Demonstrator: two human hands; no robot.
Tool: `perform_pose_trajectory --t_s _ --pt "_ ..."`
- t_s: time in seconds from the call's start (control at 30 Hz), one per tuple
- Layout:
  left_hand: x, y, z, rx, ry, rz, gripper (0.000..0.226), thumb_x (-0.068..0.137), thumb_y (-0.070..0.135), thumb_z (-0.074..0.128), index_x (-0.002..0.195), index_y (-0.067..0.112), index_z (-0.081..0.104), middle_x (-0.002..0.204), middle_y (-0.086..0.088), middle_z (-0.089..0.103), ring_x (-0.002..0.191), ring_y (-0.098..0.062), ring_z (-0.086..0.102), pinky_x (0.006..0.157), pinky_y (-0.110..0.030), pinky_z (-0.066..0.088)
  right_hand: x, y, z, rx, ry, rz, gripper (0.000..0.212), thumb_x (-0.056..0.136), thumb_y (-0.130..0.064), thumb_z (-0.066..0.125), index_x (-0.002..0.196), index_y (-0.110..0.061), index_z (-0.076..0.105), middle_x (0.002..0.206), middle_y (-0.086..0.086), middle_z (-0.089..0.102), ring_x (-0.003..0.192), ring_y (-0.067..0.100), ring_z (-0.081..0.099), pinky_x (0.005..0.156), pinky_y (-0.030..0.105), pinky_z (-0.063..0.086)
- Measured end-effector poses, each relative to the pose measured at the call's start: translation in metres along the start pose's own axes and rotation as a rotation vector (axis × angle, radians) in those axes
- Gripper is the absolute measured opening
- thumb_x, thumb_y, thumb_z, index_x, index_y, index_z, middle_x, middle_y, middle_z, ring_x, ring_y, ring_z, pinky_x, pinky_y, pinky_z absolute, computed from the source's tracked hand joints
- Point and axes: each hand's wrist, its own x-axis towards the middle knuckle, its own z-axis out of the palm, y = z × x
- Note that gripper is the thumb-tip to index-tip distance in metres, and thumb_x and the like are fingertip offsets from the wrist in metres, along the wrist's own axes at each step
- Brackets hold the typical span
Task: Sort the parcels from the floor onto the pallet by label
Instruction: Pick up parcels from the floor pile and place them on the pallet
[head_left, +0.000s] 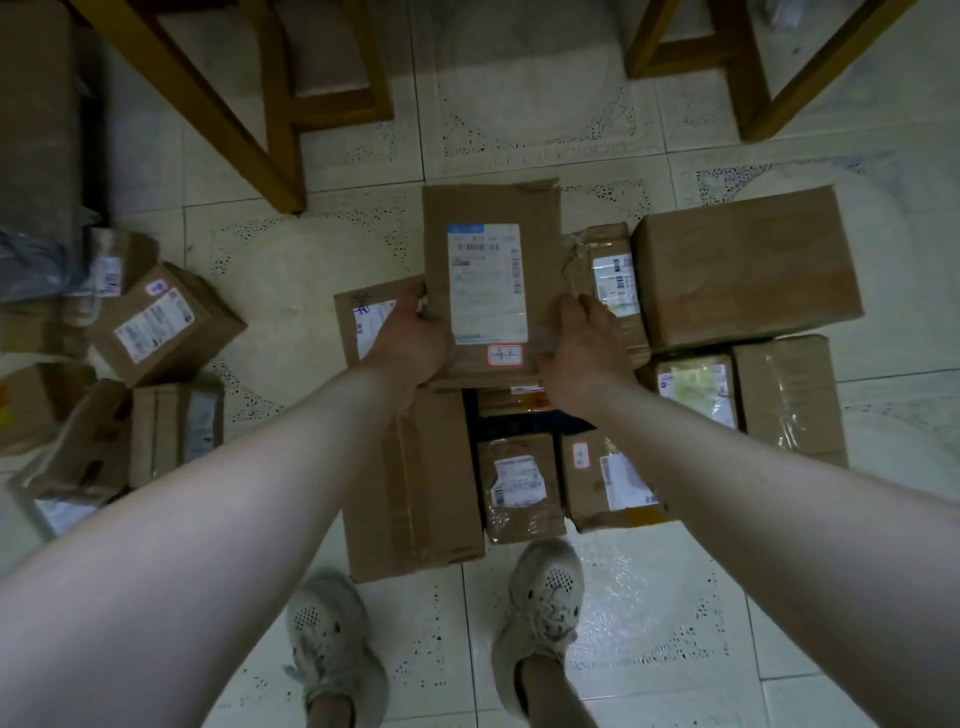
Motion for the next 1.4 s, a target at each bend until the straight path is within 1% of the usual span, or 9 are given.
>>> perform_pose_trajectory --t_s 0.33,0.47,0.6,0.73,0.9,1.0,1.07,1.23,1.4 --pt "0.006 -0.022 0.014 0.031 -0.022 -0.040 0.045 0.094 0.010 0.046 0.138 0.015 0.037 0.125 -0.012 0.057 0.106 -0.027 0.057 0.090 -0.033 0.048 0.002 0.012 0.006 0.031 -0.001 0.002 0.068 0.092 -0.029 0.056 0.148 -0.015 0.020 0.153 0.009 0.020 0.140 0.029 0.016 0.112 0.043 0.026" --pt "0.006 -0.034 0.020 0.067 -0.065 -0.050 0.049 0.095 0.014 0.050 0.140 0.016 0.031 0.108 -0.007 0.056 0.078 -0.011 0.053 0.062 -0.017 0.047 0.000 0.017 0.009 0.022 -0.050 0.032 0.069 0.090 -0.031 0.059 0.146 -0.014 0.022 0.153 0.009 0.019 0.141 0.030 0.014 0.113 0.048 0.024" --pt "0.013 -0.040 0.022 0.129 -0.041 -0.008 0.046 0.095 0.008 0.048 0.138 0.013 0.032 0.120 -0.012 0.056 0.090 -0.013 0.050 0.071 -0.017 0.040 0.001 0.019 0.011 0.001 -0.066 0.022 0.069 0.092 -0.036 0.057 0.147 -0.018 0.020 0.154 0.009 0.018 0.142 0.031 0.014 0.113 0.050 0.026" --pt "0.017 -0.048 0.023 0.143 -0.029 0.034 0.040 0.095 0.013 0.047 0.134 0.015 0.038 0.116 -0.007 0.058 0.071 -0.001 0.048 0.047 -0.006 0.038 -0.001 0.024 0.013 0.003 -0.093 0.003 0.069 0.093 -0.028 0.057 0.148 -0.020 0.016 0.151 0.010 0.024 0.137 0.031 0.026 0.108 0.049 0.034" --pt "0.015 -0.053 0.010 0.105 -0.051 0.023 0.044 0.096 0.030 0.046 0.139 0.023 0.038 0.126 0.001 0.056 0.102 -0.019 0.059 0.082 -0.023 0.048 -0.004 0.025 0.012 0.005 -0.092 0.018 0.077 0.092 -0.029 0.058 0.149 -0.026 0.007 0.152 0.010 0.023 0.136 0.031 0.029 0.106 0.050 0.037" --pt "0.001 -0.067 -0.011 0.165 0.005 -0.003 0.050 0.097 0.028 0.044 0.145 0.025 0.031 0.127 0.003 0.050 0.090 -0.005 0.056 0.073 -0.009 0.041 -0.010 0.018 0.014 -0.028 -0.038 -0.024 0.077 0.093 -0.034 0.055 0.149 -0.027 0.003 0.155 0.007 0.017 0.139 0.032 0.024 0.108 0.050 0.034" --pt "-0.014 -0.081 -0.023 0.274 0.006 0.045 0.055 0.094 0.025 0.050 0.145 0.024 0.032 0.140 -0.002 0.044 0.113 -0.016 0.051 0.086 -0.017 0.038 -0.016 0.012 0.020 -0.055 -0.047 -0.060 0.075 0.094 -0.032 0.054 0.149 -0.030 0.004 0.157 0.006 0.011 0.140 0.033 0.022 0.108 0.051 0.034" --pt "-0.041 -0.117 -0.029 0.494 -0.053 -0.088 0.079 0.086 0.040 0.062 0.150 0.025 0.018 0.156 -0.005 0.020 0.142 -0.026 0.018 0.112 -0.040 0.024 -0.034 0.008 0.039 -0.210 -0.052 -0.162 0.071 0.095 -0.033 0.049 0.151 -0.027 0.006 0.158 0.000 -0.009 0.144 0.024 -0.008 0.116 0.045 0.002" --pt "-0.053 -0.150 -0.025 0.498 -0.145 -0.211 0.080 0.084 0.036 0.064 0.148 0.026 0.017 0.149 -0.014 0.028 0.123 -0.034 0.046 0.096 -0.043 0.045 -0.064 0.010 0.070 -0.208 0.045 -0.321 0.046 0.092 -0.026 0.054 0.135 -0.015 0.045 0.134 0.013 0.044 0.121 0.033 0.040 0.093 0.037 0.038"
